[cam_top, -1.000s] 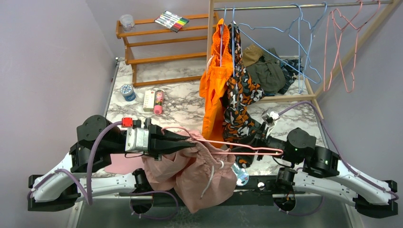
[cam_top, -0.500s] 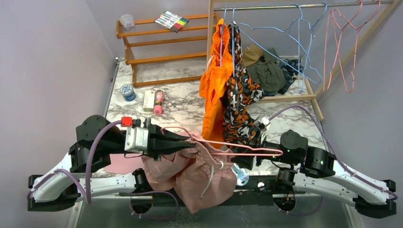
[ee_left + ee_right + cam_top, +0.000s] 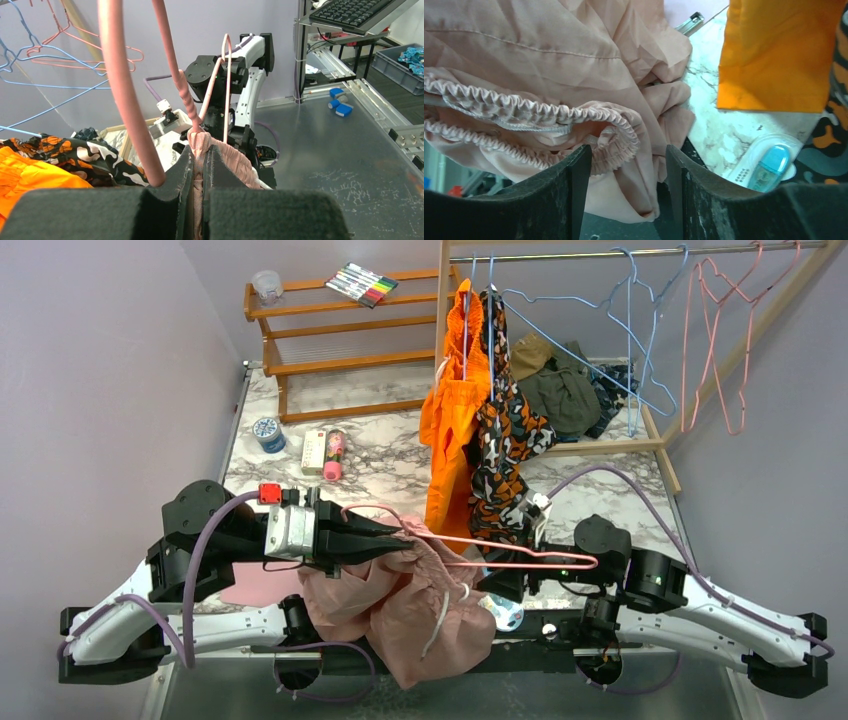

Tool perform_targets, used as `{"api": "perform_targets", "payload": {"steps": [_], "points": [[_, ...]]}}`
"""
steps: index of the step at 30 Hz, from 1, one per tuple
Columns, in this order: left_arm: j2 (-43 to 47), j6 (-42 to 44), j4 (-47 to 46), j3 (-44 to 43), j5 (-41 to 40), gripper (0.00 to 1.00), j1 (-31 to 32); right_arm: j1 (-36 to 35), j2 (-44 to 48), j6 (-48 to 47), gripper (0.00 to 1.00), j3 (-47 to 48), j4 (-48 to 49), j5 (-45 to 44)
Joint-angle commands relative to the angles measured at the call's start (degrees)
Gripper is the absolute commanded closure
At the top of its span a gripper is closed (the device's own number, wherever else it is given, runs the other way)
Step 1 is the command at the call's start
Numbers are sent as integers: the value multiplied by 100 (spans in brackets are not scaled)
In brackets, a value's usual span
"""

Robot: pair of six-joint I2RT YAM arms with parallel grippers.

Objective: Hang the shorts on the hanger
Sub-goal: Hang the shorts on the hanger.

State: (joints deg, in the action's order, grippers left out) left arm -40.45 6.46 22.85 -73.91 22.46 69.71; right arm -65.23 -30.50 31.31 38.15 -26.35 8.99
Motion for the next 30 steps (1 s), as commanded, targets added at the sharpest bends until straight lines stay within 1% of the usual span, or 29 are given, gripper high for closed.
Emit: {"api": "perform_targets", "payload": {"steps": [1, 4, 9, 11, 13, 17, 21, 26, 30], "points": [[0, -39, -262, -199, 70, 100, -7, -7, -10, 179, 46, -162, 554, 438], [8, -56, -265, -195, 68, 100, -10, -7, -14, 287, 56, -272, 735, 544], [38, -74, -264, -170, 24, 100, -2, -5, 72, 349, 77, -328, 841, 517], [74, -82, -259, -148, -14, 100, -7, -7, 165, 335, 86, -309, 815, 428], [121, -83, -245, -97, -94, 100, -3, -7, 299, 314, 98, -228, 687, 251], [275, -63, -104, 69, -417, 100, -3, -7, 558, 219, 99, 12, 163, -387], [490, -16, 90, 298, -913, 100, -9, -3, 637, 165, 99, 397, -541, -1325], [535, -9, 631, 360, -1366, 100, -5, -7, 247, 227, 99, 1098, -1693, -2648], [458, -22, 1110, 341, -1561, 100, -9, -7, -175, 349, 99, 1623, -2414, -3101]]}}
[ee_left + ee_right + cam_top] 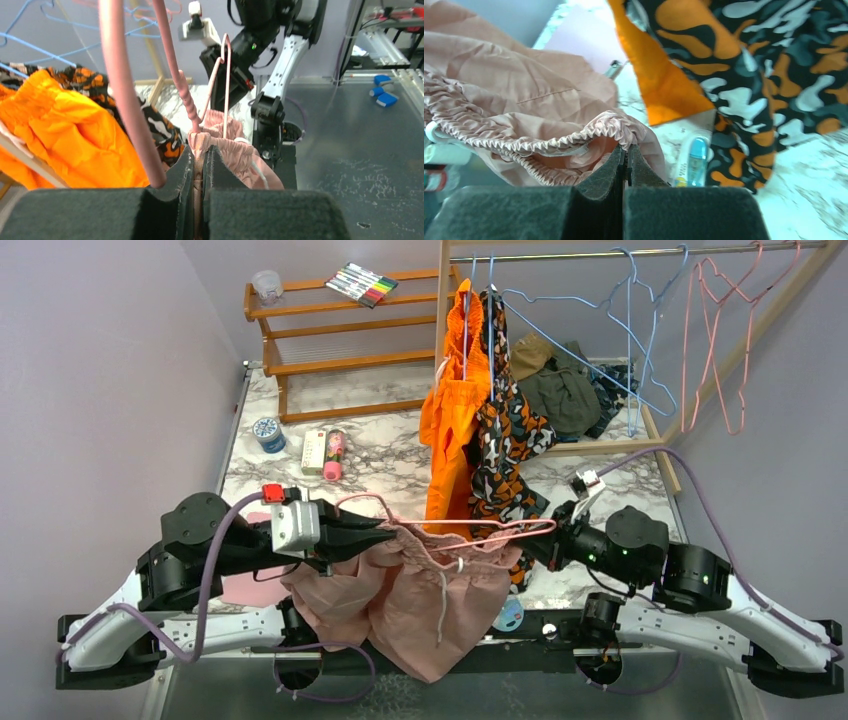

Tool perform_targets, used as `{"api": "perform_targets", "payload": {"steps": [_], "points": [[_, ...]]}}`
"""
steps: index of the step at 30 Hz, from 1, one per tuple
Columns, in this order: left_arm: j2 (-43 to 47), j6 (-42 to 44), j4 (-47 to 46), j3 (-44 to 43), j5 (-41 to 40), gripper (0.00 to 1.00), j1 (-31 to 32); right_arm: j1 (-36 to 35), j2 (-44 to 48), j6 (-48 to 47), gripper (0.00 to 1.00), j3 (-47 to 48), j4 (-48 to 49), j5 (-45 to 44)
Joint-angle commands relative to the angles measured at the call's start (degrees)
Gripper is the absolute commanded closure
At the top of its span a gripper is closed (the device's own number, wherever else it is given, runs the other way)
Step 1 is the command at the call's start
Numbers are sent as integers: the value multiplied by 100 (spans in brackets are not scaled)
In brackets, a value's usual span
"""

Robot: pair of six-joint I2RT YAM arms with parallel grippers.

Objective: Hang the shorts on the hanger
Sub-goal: Hang the shorts on the hanger.

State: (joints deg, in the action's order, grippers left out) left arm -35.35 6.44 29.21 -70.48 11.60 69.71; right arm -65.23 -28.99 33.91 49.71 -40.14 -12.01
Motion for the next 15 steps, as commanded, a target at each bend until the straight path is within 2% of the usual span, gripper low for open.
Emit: {"api": "perform_targets", "payload": {"steps": [1, 9, 15], "points": [[-51, -20, 535, 10, -513, 100, -6, -6, -411, 130, 99, 562, -1188, -1059], [-81, 4, 957, 38, -669, 100, -7, -7, -840, 618, 99, 1002, -2157, -1387], [-274, 75, 1310, 186, -791, 100, -8, -7, -867, 663, 99, 1219, -2304, -1344]]}}
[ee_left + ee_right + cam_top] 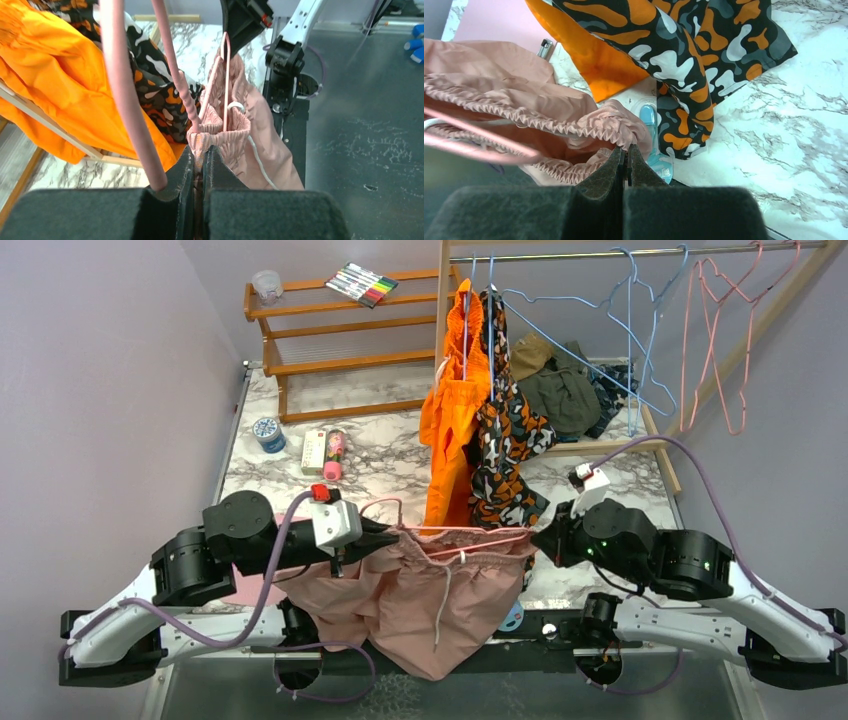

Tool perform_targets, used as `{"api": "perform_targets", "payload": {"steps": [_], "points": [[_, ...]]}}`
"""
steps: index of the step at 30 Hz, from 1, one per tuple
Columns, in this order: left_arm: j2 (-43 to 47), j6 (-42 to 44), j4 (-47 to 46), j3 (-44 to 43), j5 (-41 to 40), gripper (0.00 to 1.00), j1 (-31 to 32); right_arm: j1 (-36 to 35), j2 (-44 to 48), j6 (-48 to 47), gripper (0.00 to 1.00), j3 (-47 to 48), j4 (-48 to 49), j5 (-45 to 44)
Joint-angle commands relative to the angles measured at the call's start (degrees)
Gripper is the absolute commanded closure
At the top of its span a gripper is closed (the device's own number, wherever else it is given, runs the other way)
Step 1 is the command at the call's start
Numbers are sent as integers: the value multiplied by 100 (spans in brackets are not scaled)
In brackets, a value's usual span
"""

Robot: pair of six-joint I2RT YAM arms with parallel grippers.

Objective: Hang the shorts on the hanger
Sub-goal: Hang the shorts on the hanger.

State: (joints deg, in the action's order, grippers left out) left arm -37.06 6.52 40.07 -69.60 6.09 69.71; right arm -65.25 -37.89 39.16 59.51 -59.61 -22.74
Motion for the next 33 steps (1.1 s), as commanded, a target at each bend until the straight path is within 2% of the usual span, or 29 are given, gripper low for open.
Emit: {"api": "perform_targets", "payload": {"steps": [1, 19, 27, 33], "points": [[-122, 80, 233, 154, -265, 100, -7, -4, 17, 142, 99, 264, -354, -240], [-494, 234, 108, 608, -336, 100, -2, -4, -191, -20, 99, 620, -107, 394], [-592, 54, -1221, 1139, 134, 100, -4, -5, -496, -641, 99, 836, 1471, 1542], [-697, 157, -1723, 849, 408, 100, -3, -5, -922, -964, 99, 1183, 2804, 1816]]}}
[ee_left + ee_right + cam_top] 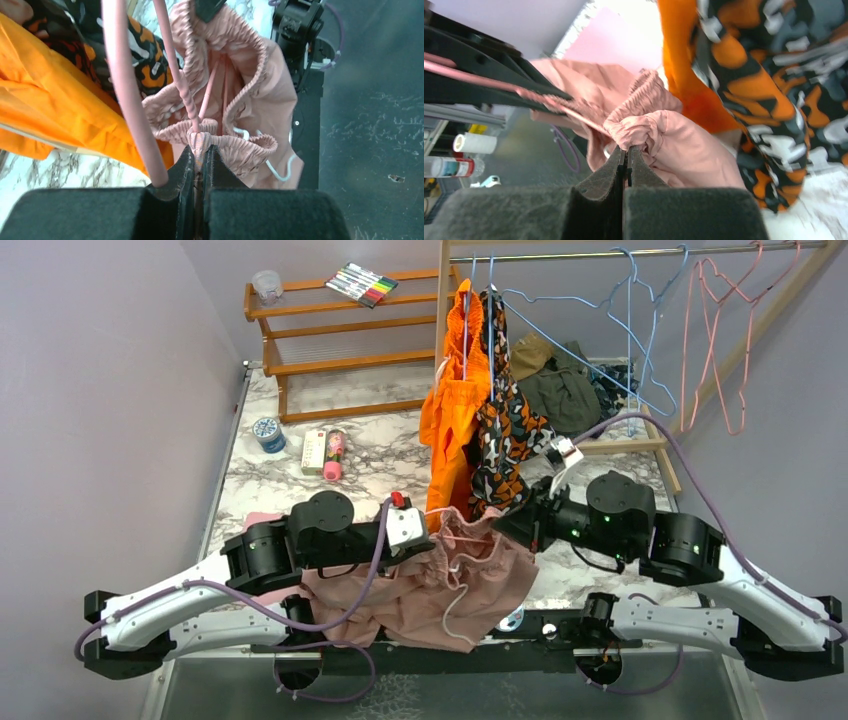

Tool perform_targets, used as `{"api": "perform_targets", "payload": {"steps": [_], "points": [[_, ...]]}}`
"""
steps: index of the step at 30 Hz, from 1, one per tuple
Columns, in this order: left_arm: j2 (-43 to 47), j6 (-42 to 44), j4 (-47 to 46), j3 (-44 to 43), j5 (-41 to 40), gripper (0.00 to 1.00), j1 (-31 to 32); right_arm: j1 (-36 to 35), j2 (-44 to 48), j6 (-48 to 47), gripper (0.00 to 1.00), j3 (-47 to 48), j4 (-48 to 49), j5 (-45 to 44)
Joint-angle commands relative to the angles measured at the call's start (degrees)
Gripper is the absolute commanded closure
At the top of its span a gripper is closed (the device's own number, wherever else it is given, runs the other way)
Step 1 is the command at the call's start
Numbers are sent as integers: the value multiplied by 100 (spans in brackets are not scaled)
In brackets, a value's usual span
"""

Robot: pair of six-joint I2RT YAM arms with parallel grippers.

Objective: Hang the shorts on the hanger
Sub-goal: Hang the shorts on the hanger.

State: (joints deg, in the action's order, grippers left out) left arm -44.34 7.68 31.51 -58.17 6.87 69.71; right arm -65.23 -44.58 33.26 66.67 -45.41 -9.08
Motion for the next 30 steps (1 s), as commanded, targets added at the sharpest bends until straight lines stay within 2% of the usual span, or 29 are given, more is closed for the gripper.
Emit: {"api": "perform_targets", "payload": {"steps": [1, 6, 8, 10, 18, 20, 23, 25, 27, 30], "points": [[31, 91, -894, -409, 332, 100, -7, -7, -371, -478, 99, 686, 1493, 462], [-10, 303, -901, -1281, 336, 100, -5, -7, -1063, -1063, 99, 2209, 1768, 836], [27, 338, -929, -1521, 261, 100, -4, -7, -1198, -1151, 99, 2505, 1965, 1084], [205, 323, -1040, -1405, 64, 100, -2, -7, -1222, -1163, 99, 2405, 2180, 1276], [919, -76, -1714, 365, -734, 100, -2, -7, -1101, -668, 99, 731, 2348, 1454], [930, -1, -1810, 371, -707, 100, -6, -5, -1199, -837, 99, 1002, 2111, 1359], [636, 336, -1674, -386, -555, 100, -7, -6, -1596, -1370, 99, 2464, 1577, 1127], [405, 468, -1525, -788, -322, 100, -9, -7, -1739, -1542, 99, 3090, 1645, 1184], [291, 415, -1506, -831, -107, 100, -9, -5, -1712, -1498, 99, 2976, 1867, 1217], [364, 135, -1884, -297, 106, 100, -2, -5, -1684, -1216, 99, 2119, 2088, 1331]]}}
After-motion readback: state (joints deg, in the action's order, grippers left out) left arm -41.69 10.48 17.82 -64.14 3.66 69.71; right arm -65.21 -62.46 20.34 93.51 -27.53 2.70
